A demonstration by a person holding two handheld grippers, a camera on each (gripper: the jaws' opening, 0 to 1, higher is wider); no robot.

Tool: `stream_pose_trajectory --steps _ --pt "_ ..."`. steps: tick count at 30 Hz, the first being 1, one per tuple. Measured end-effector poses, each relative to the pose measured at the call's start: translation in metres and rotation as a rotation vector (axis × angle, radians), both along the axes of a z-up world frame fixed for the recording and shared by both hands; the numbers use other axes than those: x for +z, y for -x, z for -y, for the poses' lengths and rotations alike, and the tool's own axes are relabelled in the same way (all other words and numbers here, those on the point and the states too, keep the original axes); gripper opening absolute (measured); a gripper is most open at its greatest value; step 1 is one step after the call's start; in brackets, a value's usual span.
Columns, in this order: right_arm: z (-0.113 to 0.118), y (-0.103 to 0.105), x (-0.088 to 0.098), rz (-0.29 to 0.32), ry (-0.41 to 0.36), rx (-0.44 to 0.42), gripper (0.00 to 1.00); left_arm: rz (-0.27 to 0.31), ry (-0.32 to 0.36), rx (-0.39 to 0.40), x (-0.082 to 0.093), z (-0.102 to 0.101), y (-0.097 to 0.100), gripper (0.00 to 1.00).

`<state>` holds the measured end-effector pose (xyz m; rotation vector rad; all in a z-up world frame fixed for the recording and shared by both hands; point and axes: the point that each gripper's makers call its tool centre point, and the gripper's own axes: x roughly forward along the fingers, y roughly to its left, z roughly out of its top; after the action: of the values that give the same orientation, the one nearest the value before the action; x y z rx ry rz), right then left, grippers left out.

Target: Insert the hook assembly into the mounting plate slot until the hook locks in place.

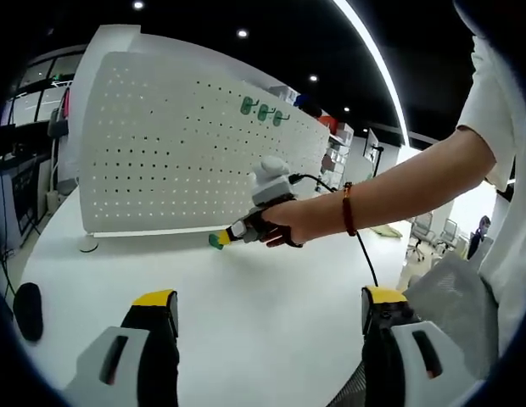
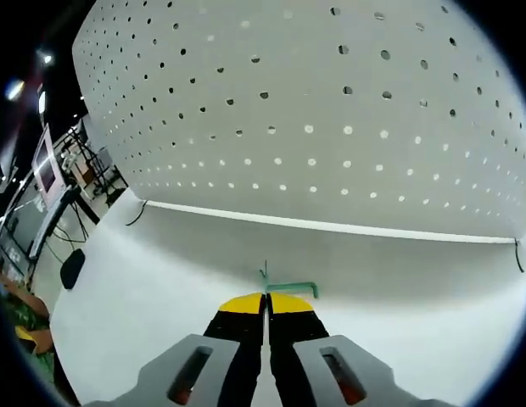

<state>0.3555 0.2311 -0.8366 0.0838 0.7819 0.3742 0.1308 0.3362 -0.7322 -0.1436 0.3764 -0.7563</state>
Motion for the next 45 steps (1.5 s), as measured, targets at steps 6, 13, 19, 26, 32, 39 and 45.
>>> stream_pose_trajectory --steps 6,13,19,26,32,39,45 --pt "-0.001 0.001 0.007 0.003 -0.021 -0.001 0.00 0.006 -0.001 -0.002 0.002 0.001 -0.001 0.92" --pt "-0.001 0.004 0.026 0.037 -0.042 -0.002 0.00 0.015 -0.006 -0.014 0.005 0.005 -0.001 0.92" --pt "-0.003 0.013 0.031 0.006 -0.086 -0.004 0.00 0.021 -0.012 -0.028 0.007 0.009 -0.001 0.92" --pt "-0.005 0.029 0.029 -0.010 -0.113 0.008 0.00 0.026 -0.013 -0.038 0.009 0.013 0.000 0.92" --pt "-0.002 0.038 0.033 -0.012 -0.126 0.006 0.00 0.032 -0.013 -0.042 0.011 0.015 0.001 0.91" --pt "-0.001 0.051 0.039 -0.009 -0.135 0.022 0.00 0.042 -0.027 -0.054 0.015 0.019 0.003 0.91" --pt "0.003 0.060 0.045 -0.008 -0.155 0.020 0.00 0.047 -0.028 -0.074 0.019 0.027 0.006 0.91"
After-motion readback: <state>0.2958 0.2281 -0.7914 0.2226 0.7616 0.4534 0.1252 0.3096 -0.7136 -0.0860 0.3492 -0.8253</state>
